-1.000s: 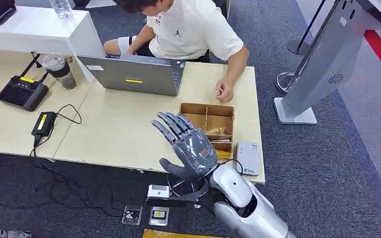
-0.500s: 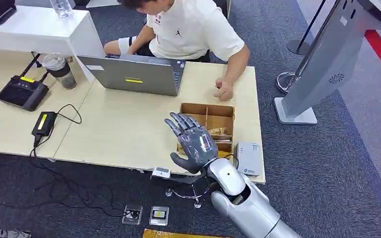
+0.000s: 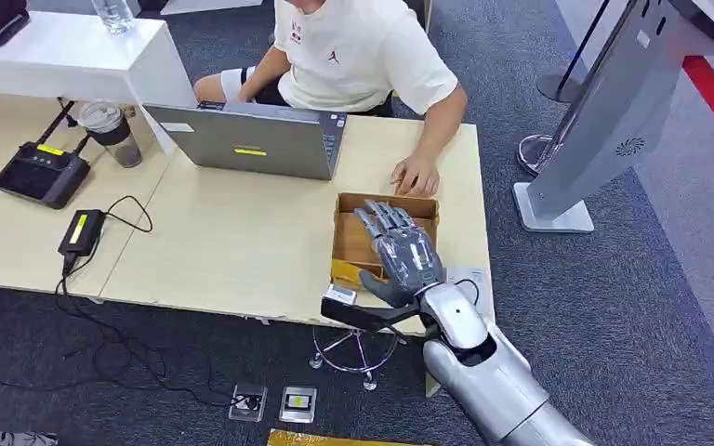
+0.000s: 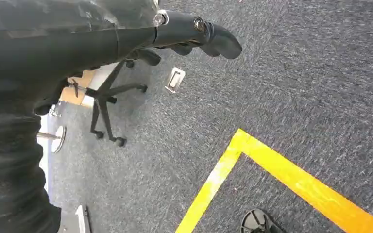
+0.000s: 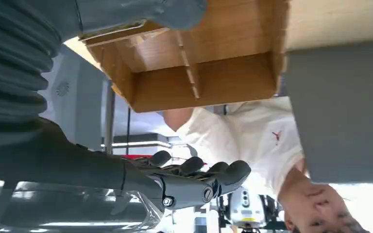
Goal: Pass the card to the sensor for recognition and then transmit it.
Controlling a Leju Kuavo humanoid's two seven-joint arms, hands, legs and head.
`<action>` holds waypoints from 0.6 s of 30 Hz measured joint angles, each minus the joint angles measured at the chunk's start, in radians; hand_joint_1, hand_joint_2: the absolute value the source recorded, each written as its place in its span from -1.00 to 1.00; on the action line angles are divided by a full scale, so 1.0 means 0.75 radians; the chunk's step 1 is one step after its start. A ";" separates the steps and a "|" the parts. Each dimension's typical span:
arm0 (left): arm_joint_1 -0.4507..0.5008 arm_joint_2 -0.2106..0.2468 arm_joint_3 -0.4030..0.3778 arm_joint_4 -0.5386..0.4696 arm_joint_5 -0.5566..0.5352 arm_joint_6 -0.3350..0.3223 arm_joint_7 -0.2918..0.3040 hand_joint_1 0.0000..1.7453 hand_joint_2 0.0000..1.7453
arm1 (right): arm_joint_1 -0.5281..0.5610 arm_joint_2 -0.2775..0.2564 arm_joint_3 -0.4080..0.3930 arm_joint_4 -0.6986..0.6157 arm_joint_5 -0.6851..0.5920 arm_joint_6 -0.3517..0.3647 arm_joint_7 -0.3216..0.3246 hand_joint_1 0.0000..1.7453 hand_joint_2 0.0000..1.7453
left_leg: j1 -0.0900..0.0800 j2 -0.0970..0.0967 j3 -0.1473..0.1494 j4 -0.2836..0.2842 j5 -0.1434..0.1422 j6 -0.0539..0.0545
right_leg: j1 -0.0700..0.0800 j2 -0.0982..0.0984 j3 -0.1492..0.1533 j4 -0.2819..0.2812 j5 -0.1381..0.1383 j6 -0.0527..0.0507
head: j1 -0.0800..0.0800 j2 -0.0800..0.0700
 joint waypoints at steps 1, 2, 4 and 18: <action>0.000 0.001 0.000 0.000 0.002 0.000 0.000 -1.00 1.00 | 0.000 -0.007 -0.011 0.004 -0.001 0.007 0.004 -1.00 1.00 | 0.000 0.000 0.000 0.000 0.000 0.000 | 0.000 0.000 0.000 0.000 0.000 0.000 | 0.000 0.000; 0.000 0.001 0.000 0.000 0.003 0.000 0.000 -1.00 1.00 | 0.000 -0.013 -0.021 0.007 -0.002 0.011 0.007 -1.00 1.00 | 0.000 0.000 0.000 0.000 0.000 0.000 | 0.000 0.000 0.000 0.000 0.000 0.000 | 0.001 0.000; 0.001 0.002 0.000 0.000 0.004 0.001 0.000 -1.00 1.00 | 0.002 -0.022 -0.037 0.012 -0.002 0.016 0.007 -1.00 1.00 | 0.000 0.000 0.000 0.000 0.000 0.000 | 0.000 0.000 0.000 0.000 0.000 0.000 | 0.000 0.000; -0.002 -0.009 0.017 0.001 0.024 0.022 0.015 -1.00 1.00 | 0.025 -0.057 -0.089 0.026 -0.003 0.044 0.006 -1.00 1.00 | 0.000 0.000 0.000 0.000 0.000 0.000 | 0.000 0.000 0.000 0.000 0.000 0.000 | 0.000 0.000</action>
